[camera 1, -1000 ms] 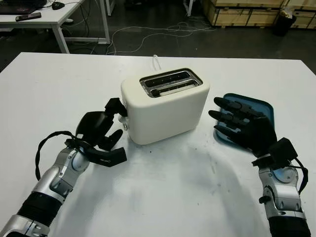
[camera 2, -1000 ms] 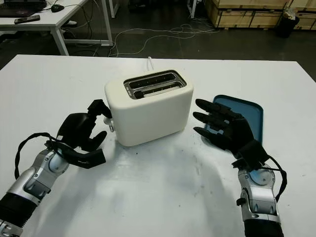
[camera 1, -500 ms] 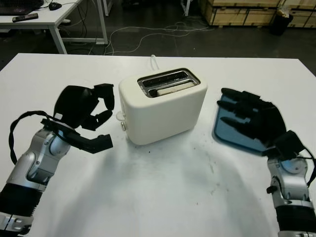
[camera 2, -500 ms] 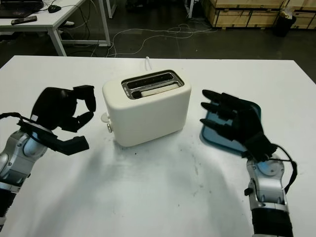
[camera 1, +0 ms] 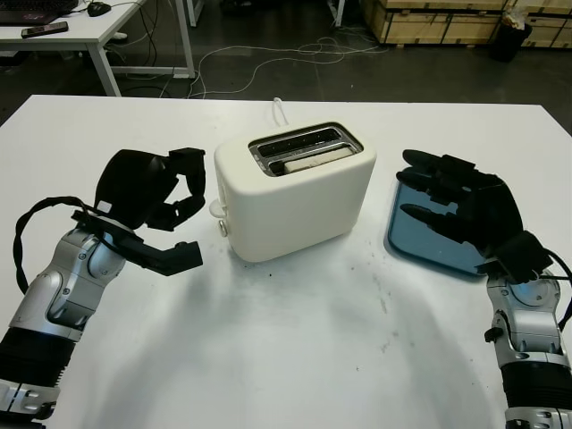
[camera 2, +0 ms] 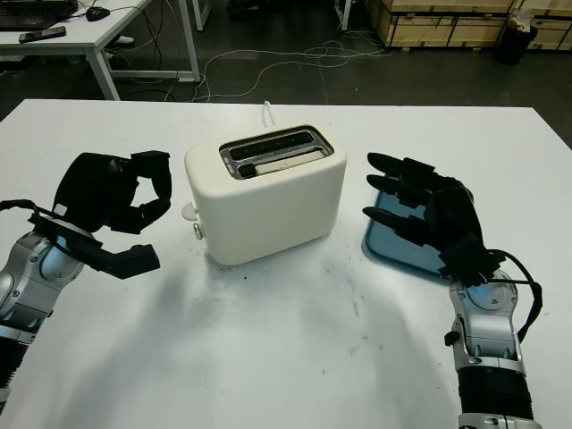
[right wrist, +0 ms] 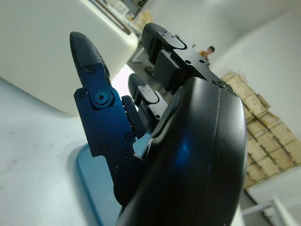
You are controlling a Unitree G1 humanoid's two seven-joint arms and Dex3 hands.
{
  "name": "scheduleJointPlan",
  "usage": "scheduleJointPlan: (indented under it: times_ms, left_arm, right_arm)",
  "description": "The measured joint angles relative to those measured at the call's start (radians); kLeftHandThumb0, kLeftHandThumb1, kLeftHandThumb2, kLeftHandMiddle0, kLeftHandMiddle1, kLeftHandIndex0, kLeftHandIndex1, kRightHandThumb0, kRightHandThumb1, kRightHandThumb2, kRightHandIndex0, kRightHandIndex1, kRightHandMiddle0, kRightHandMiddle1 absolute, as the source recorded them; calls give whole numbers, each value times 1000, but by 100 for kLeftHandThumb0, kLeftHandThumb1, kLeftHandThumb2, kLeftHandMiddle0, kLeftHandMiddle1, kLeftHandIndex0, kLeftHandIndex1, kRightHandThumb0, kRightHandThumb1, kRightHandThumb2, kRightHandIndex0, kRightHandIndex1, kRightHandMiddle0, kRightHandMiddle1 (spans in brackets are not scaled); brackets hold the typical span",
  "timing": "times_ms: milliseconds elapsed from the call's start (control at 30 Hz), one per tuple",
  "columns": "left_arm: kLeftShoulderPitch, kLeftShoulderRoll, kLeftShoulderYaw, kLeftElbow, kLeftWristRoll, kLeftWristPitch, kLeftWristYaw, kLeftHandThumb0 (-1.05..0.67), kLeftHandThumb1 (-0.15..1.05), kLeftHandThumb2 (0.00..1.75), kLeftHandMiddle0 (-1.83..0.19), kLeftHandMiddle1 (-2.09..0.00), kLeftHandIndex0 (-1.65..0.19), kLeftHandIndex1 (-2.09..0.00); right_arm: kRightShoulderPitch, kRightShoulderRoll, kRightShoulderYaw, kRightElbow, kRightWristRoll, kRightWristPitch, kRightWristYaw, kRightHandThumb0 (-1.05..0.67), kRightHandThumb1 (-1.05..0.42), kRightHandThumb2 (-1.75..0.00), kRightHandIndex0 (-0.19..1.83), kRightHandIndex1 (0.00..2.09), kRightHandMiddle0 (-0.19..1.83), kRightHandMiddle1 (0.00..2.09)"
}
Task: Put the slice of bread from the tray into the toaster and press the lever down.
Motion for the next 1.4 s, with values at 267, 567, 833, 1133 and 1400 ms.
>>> scheduleJointPlan:
  times_ms: [267, 567, 833, 1133, 1400]
  left_arm:
    - [-70, 84, 0, -22, 28, 81, -202, -88, 17, 134, -106, -175, -64, -175]
    - [-136, 98, 0, -6, 44, 112, -214, -95, 19, 143, -86, -175, -55, -175]
    - [-146, 75, 0, 26, 44, 115, -158, -100, 26, 150, -83, -175, -46, -175]
    - [-151, 63, 0, 27, 59, 114, -146, -105, 28, 147, -82, -175, -48, -175]
    - [-137, 46, 2, 27, 53, 84, -101, -105, 35, 143, -81, -175, -47, -175]
  right_arm:
    - [-106, -206, 22, 19, -147, -20, 38, -53, -75, 0, 79, 7, 75, 2]
    - [-230, -325, 79, 56, -227, 5, 81, -46, -73, 0, 81, 5, 78, 2]
    - [-307, -351, 108, 106, -253, 23, 88, -43, -73, 0, 84, 5, 79, 1]
    - [-310, -352, 123, 111, -266, 23, 88, -47, -75, 0, 83, 3, 78, 0]
    - [-286, -332, 117, 110, -241, 22, 60, -42, -73, 0, 84, 3, 78, 0]
